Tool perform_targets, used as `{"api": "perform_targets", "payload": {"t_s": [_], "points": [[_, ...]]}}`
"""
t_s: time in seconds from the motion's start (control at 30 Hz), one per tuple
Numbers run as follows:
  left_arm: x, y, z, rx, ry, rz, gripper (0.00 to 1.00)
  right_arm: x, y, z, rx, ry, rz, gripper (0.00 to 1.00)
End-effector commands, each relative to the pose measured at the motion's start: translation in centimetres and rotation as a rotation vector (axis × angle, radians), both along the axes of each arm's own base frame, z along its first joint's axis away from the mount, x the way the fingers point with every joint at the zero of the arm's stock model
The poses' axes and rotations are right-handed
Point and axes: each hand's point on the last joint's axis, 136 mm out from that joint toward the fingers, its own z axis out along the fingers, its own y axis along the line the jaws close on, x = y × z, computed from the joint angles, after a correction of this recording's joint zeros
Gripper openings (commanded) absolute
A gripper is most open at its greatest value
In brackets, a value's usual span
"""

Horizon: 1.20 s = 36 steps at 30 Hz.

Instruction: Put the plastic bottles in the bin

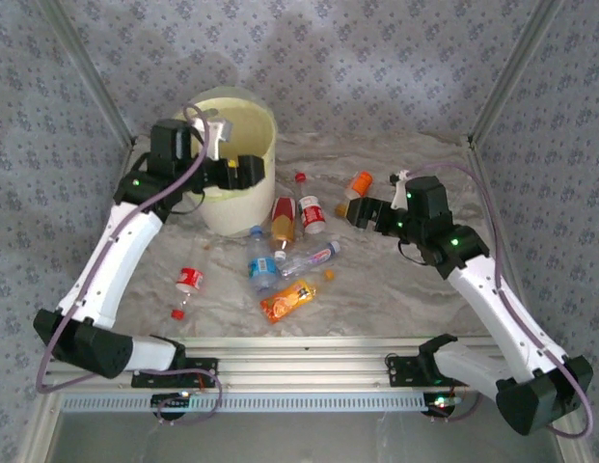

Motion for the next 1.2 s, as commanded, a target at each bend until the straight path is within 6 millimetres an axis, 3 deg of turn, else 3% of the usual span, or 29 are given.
{"api": "perform_targets", "payload": {"t_s": [0.0, 0.23, 0.4, 0.73, 0.9, 1.03, 1.07, 1.17], "points": [[-2.3, -2.3, 1.6, -0.072, -0.051, -0.057, 1.0, 1.3, -0.9, -2.0, 0.01, 0.048, -0.073, 0.94], [-5.2, -5.3, -1.6, -0.139, 0.003, -0.107, 1.0, 4.7, -2.6, -5.7, 0.023, 0.105, -0.229, 0.86], [-6.6, -6.7, -2.7, -0.154, 0.023, -0.145, 1.0, 7.2, -2.5, -8.5, 0.038, 0.147, -0.276, 0.78], [-8.4, -8.6, -4.4, -0.124, 0.035, -0.219, 1.0, 12.3, -0.3, -14.0, 0.035, 0.239, -0.27, 0.73], [-9.1, -9.8, -4.9, -0.09, 0.023, -0.259, 0.99, 14.5, 1.2, -15.8, 0.04, 0.274, -0.247, 0.71], [-9.2, -10.4, -5.3, -0.077, 0.03, -0.271, 1.0, 15.2, 2.0, -17.9, 0.042, 0.326, -0.249, 0.68], [-9.2, -10.5, -5.3, -0.075, 0.031, -0.273, 1.0, 16.2, 2.4, -17.1, 0.053, 0.305, -0.25, 0.68], [-9.3, -10.7, -5.4, -0.072, 0.032, -0.28, 1.0, 16.6, 2.7, -17.8, 0.043, 0.322, -0.263, 0.67]]}}
